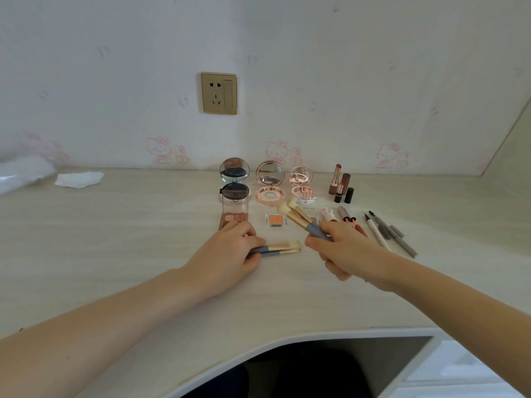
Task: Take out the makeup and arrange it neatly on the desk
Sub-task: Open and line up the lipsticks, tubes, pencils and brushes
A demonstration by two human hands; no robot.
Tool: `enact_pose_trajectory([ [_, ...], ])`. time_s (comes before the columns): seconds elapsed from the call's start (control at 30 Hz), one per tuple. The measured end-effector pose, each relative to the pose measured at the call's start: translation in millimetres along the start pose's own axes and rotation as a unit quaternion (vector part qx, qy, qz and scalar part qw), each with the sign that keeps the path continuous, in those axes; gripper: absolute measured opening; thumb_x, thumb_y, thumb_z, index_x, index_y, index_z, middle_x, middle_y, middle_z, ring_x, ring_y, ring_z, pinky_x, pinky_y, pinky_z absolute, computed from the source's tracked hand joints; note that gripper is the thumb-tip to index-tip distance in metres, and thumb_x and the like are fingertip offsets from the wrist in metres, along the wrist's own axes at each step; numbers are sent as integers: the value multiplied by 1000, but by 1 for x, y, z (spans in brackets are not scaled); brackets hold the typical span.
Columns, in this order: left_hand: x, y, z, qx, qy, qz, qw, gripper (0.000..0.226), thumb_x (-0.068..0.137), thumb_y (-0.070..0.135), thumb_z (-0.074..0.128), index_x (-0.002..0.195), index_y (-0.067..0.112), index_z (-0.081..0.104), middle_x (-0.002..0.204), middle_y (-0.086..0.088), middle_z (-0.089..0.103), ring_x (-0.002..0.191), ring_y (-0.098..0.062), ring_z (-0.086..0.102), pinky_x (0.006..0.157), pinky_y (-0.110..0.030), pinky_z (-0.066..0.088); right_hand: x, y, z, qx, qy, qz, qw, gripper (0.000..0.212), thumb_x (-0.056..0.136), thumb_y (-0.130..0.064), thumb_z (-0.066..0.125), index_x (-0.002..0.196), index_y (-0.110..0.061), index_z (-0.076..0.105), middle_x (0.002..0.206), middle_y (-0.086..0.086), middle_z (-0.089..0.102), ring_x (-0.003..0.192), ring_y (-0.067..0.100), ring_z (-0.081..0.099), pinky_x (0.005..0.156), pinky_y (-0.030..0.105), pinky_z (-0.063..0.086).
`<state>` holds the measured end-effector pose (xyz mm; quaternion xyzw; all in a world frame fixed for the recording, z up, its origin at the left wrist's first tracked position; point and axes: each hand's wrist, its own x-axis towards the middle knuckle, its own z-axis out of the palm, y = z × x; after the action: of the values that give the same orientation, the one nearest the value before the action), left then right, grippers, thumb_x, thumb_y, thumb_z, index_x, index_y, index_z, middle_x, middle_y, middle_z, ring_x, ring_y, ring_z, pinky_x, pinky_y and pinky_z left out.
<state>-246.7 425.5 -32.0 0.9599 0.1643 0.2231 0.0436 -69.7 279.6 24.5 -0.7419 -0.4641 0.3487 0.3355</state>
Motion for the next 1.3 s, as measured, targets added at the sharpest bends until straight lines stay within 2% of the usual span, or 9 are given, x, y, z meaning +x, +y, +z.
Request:
enact_pose_trajectory([
  [0.13, -1, 2, 2, -12, 19, 4, 1000, 43, 87, 39, 42, 111, 18, 71, 98, 6, 57, 98, -16, 46, 87, -32, 46, 1, 3, 14, 11, -6, 3, 1000, 19, 98, -27, 48, 95, -8, 51, 62, 1, 45, 38, 5, 43, 45, 20, 40],
  [0.27, 6, 23, -7, -204, 45, -88, 974, 31, 93, 43, 46, 106, 29, 70, 100, 15, 62, 104, -7, 48, 93, -26, 39, -2, -4, 27, -11, 5, -44, 999, 18, 97, -25, 48, 84, -13, 49, 62, 2, 49, 41, 5, 47, 50, 22, 45],
  [0.37, 14, 39, -19, -370, 60, -183, 909, 19, 96, 35, 54, 94, 30, 73, 83, 21, 67, 89, 1, 58, 80, -16, 42, -6, -14, 33, -29, 14, -72, 997, 18, 98, -26, 46, 85, -15, 50, 62, 5, 55, 47, 11, 51, 57, 31, 50],
  [0.47, 19, 48, -22, -506, 69, -266, 818, 19, 91, 35, 62, 95, 24, 76, 97, 7, 73, 101, -9, 64, 92, -25, 48, -7, -20, 38, -31, 15, -88, 995, 17, 99, -25, 45, 85, -14, 50, 61, 7, 57, 46, 12, 52, 56, 30, 50],
  [0.7, 22, 57, -26, -579, 79, -286, 759, 22, 95, 20, 55, 100, 4, 70, 96, -4, 75, 96, -13, 70, 91, -30, 51, -3, -18, 45, 4, -27, -79, 997, 11, 96, -21, 51, 92, -10, 53, 61, 1, 55, 45, 4, 52, 51, 17, 48],
  [0.87, 22, 56, -37, -603, 100, -273, 743, 16, 97, 14, 52, 99, 5, 65, 82, -6, 72, 88, -24, 72, 82, -35, 57, -6, -11, 39, 16, -60, -74, 995, 23, 92, -24, 60, 103, -4, 61, 85, 6, 74, 73, 15, 71, 76, 28, 59],
  [1.07, 20, 46, -49, -490, 59, -220, 841, 13, 97, 13, 53, 98, 5, 63, 78, -5, 70, 68, -25, 71, 66, -33, 60, -12, -4, 13, 43, -52, -58, 996, 26, 93, -24, 58, 116, -12, 60, 103, 2, 71, 89, 13, 71, 83, 35, 58],
  [1.2, 25, 42, -53, -283, -53, -134, 948, 13, 96, 17, 56, 84, 11, 60, 78, 0, 69, 61, -16, 69, 63, -32, 57, -11, -9, 1, 68, 17, -104, 992, 38, 91, -14, 60, 127, -23, 51, 115, -3, 62, 90, 13, 70, 80, 35, 59],
  [1.3, 30, 43, -52, -132, -162, -82, 975, 15, 94, 21, 56, 80, 17, 57, 77, 8, 67, 58, -8, 67, 69, -37, 55, -10, -13, -2, 12, 32, -161, 986, 45, 87, -14, 64, 126, -33, 51, 116, -11, 60, 91, 11, 69, 81, 35, 59],
])
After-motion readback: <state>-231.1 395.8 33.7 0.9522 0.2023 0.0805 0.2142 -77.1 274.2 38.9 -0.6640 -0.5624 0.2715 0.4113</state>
